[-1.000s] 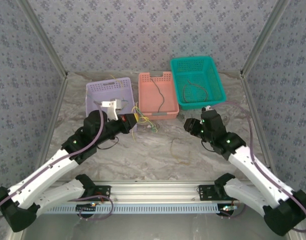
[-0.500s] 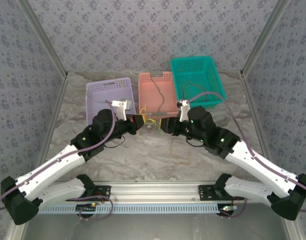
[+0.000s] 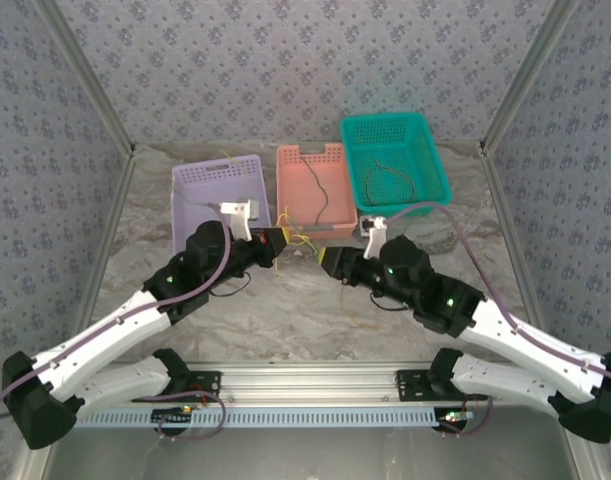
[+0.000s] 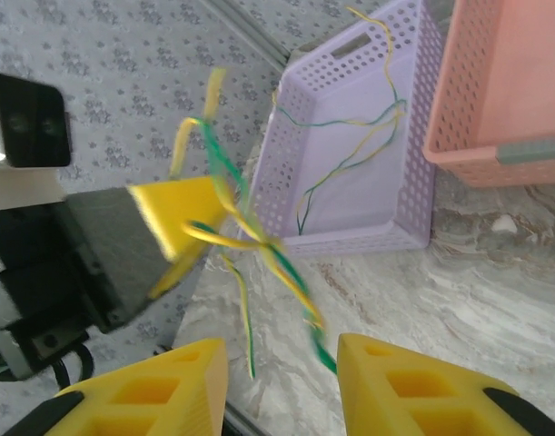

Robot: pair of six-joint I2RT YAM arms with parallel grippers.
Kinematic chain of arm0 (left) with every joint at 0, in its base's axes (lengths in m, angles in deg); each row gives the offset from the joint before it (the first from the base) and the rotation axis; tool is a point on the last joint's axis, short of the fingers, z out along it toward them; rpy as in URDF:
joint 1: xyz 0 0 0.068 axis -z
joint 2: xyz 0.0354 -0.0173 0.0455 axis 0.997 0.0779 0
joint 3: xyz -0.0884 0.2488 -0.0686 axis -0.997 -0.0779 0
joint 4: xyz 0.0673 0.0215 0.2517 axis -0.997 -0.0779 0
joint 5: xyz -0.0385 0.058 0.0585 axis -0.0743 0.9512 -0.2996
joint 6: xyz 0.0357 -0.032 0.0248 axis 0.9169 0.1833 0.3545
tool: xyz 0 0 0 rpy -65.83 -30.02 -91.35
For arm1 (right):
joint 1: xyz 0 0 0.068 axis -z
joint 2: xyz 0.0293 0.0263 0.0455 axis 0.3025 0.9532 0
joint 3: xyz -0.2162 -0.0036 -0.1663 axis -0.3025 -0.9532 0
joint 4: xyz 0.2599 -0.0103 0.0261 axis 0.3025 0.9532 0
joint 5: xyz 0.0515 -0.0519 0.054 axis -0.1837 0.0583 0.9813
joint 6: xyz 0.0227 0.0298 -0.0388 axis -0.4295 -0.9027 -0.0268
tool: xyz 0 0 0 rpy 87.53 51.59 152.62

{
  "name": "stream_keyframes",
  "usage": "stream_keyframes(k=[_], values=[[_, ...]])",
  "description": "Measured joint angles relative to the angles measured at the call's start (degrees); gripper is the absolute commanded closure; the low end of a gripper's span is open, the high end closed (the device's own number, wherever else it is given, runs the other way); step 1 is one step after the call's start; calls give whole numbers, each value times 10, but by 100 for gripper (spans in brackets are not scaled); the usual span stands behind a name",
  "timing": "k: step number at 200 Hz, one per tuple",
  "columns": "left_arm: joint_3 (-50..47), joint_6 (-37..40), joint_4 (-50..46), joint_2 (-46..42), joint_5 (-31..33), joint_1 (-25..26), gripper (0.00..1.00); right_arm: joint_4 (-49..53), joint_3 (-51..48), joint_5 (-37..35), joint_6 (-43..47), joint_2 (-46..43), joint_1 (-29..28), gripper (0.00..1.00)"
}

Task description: Untangle the cables

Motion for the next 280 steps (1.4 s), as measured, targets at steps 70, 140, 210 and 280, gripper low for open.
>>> stream_keyframes(k=[70,140,210,280], values=[[157,66,-161,77,-50,0,100,184,181,103,329,91,56,64],[203,109,-237,128,-85,0,100,255,223,179,435,148,101,82],[203,113,-242,134,-96,0,100,256,228,215,449,175,106,84],[203,95,-242,137,-86,-6,100,229,203,208,443,157,111,100]])
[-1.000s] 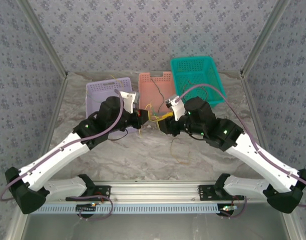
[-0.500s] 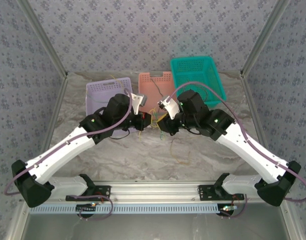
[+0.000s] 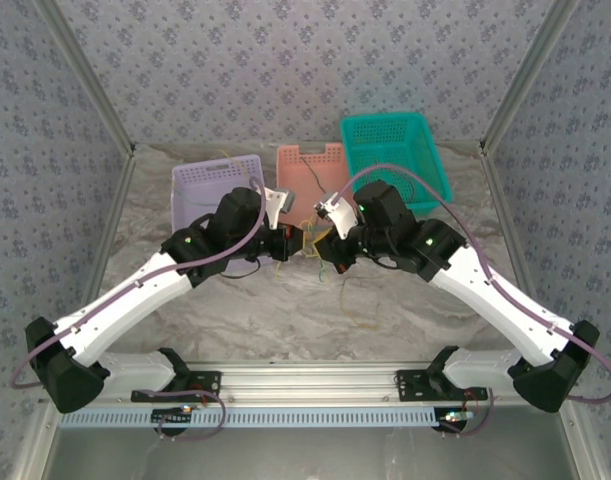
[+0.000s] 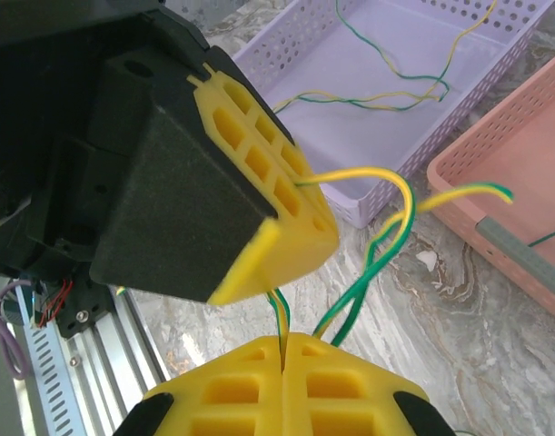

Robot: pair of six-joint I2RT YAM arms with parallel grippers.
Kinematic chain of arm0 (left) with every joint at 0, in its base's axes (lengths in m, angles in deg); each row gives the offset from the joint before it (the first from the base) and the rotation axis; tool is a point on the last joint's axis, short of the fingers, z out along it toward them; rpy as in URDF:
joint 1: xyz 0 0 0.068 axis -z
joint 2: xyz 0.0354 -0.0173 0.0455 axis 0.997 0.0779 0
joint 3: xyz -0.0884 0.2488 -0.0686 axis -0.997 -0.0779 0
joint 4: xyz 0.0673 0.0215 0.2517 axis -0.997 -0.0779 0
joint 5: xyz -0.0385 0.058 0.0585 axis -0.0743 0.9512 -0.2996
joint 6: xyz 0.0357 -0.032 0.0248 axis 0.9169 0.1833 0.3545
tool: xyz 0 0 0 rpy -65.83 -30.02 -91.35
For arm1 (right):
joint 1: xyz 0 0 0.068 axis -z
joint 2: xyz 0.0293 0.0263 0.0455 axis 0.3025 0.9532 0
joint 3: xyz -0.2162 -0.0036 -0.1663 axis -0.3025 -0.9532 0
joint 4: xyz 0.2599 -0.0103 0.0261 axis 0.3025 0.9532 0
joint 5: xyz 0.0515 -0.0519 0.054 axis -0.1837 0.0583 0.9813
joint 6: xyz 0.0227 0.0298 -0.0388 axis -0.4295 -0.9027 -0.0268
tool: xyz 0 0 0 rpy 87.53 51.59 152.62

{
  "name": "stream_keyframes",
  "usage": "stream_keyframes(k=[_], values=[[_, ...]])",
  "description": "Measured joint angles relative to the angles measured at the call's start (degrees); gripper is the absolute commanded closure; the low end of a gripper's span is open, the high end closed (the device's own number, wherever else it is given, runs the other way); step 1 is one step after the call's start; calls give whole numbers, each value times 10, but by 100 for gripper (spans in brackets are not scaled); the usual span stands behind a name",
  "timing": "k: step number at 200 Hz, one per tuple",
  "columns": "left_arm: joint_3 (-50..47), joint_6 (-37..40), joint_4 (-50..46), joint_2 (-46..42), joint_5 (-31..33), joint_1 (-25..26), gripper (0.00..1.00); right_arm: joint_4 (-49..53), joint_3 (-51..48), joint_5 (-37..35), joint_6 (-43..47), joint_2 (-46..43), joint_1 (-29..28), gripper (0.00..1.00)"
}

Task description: Untangle the cables

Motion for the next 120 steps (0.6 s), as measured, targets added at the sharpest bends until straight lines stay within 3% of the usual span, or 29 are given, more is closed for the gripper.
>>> stream_keyframes(k=[39,60,88,109,120], values=[[-76,-119,74,-59,-10,-59,100,-106,-122,-10,-66,-107,28,100],[-149,-195,127,-102,28,-80,100,-168,-197,-51,-128,-171,32,100],[-239,-294,214,-130,79,-57,100,-290,-311,-122,-221,-231,13,100],[-251,-323,241,-121,94,-33,100,-332,-347,-165,-261,-228,-10,100],[-238,-324,237,-113,98,-25,100,-336,-339,-179,-257,-219,-27,80]])
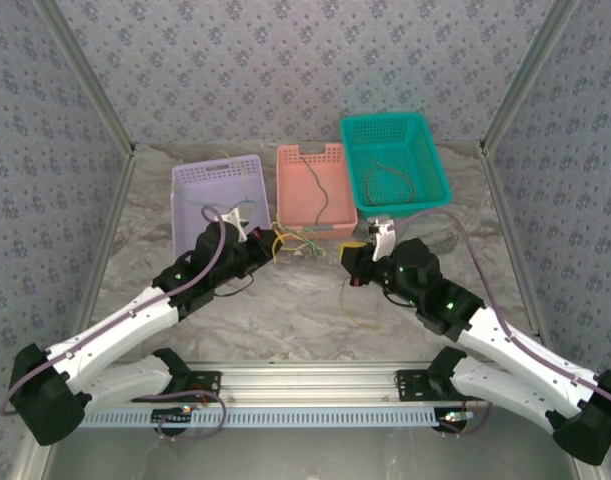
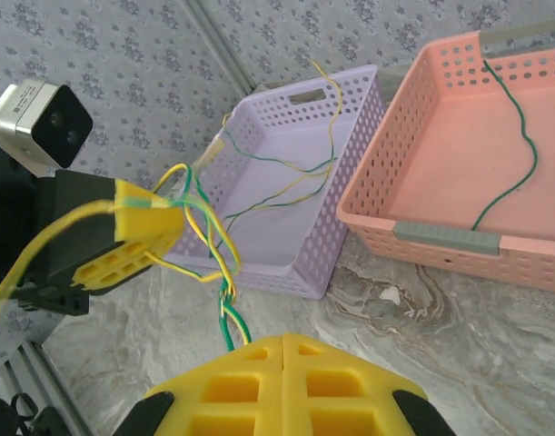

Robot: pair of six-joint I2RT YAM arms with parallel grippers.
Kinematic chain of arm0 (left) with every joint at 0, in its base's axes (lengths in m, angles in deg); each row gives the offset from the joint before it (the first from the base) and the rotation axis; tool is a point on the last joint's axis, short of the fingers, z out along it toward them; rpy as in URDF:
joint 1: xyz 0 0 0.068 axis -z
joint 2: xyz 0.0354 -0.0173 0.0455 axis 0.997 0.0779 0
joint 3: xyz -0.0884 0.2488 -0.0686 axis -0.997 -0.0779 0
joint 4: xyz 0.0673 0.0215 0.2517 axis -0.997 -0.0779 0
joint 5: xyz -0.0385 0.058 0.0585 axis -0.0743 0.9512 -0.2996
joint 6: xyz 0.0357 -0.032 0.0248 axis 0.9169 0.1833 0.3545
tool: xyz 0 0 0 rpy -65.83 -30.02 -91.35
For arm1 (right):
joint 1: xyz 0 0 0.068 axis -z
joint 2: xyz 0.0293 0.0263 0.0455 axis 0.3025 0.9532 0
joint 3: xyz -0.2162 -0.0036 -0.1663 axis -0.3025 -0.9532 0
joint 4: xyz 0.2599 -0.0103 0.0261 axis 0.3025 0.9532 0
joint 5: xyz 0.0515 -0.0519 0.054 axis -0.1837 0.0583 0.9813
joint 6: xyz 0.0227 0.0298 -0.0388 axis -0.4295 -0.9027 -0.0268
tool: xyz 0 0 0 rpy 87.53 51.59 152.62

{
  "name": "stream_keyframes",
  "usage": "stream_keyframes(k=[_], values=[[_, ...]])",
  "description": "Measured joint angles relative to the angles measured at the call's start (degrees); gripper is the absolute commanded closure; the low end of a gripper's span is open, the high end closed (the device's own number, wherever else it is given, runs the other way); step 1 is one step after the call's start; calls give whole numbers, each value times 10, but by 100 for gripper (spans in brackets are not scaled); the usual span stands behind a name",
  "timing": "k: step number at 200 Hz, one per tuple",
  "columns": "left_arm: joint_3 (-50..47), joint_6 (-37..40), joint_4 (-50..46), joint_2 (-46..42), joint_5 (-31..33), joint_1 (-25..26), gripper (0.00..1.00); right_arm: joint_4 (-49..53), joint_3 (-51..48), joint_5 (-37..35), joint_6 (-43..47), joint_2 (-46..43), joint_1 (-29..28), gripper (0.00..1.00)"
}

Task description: Untangle the cables

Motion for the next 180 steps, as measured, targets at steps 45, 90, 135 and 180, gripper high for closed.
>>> stream_keyframes(k=[45,90,135,180], values=[[91,34,-52,24,-4,2,100,111,179,26,143,83,-16,48],[210,132,-162,92,-46,1,100,235,258,47,313,131,-16,38],[265,222,-247,135,-85,1,100,315,364,83,408,200,-11,39],[272,255,-274,143,-102,1,100,340,376,101,442,261,-9,46]])
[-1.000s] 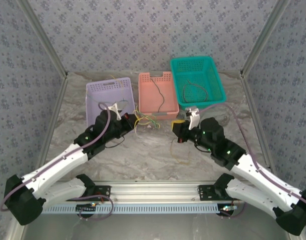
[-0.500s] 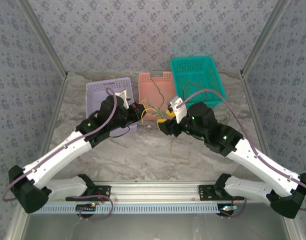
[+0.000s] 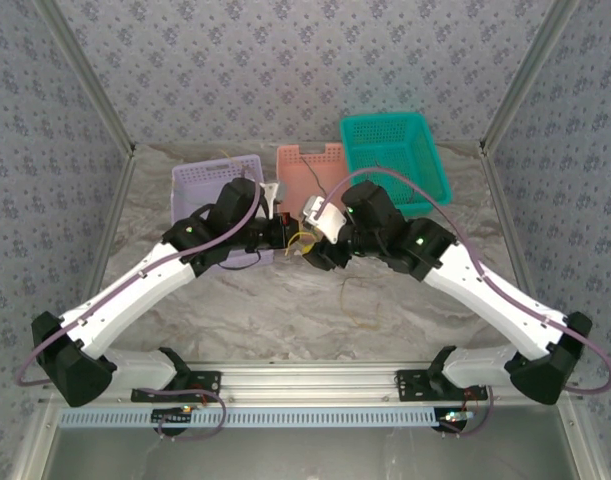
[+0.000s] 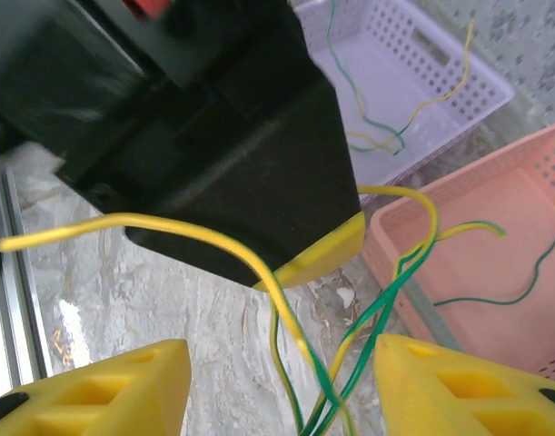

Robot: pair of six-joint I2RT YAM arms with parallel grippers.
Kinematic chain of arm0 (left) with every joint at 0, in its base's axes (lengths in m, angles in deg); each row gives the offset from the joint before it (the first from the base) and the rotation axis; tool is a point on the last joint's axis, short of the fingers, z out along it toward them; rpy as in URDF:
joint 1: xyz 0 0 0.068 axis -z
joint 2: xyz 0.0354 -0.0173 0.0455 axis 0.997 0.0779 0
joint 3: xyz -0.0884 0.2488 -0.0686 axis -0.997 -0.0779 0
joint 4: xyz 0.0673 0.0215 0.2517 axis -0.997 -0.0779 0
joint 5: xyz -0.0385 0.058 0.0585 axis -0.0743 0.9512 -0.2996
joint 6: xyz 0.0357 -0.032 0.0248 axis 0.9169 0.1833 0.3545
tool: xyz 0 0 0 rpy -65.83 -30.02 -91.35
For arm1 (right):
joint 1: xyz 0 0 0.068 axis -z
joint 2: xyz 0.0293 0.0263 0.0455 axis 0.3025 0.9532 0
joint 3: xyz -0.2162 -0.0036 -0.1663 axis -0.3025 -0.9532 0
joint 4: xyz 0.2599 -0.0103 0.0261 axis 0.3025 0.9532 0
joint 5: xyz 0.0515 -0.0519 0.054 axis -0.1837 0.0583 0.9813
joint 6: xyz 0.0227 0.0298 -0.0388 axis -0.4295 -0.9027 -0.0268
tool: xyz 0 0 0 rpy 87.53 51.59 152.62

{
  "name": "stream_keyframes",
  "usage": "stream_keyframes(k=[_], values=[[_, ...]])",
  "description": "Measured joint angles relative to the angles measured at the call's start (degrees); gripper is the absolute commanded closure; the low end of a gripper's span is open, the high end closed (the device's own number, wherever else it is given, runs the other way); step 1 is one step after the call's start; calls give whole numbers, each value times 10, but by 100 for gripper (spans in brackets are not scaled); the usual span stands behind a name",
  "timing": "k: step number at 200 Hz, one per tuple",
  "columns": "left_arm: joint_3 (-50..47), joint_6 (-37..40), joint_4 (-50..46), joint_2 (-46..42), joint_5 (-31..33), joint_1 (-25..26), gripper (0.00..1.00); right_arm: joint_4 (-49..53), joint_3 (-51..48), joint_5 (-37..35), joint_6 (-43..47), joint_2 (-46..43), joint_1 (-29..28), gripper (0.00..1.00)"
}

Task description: Untangle the cables

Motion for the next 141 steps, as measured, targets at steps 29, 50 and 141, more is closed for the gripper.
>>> stream_keyframes(k=[29,50,141], values=[[1,7,0,0,-7,1,100,-2,1,4,4,16,3,70],[1,7,-2,2,-9,3,100,-7,2,7,-2,21,4,90],[-43,-39,59,-18,6,12,100,-155,-137,76,-135,-89,104,100]])
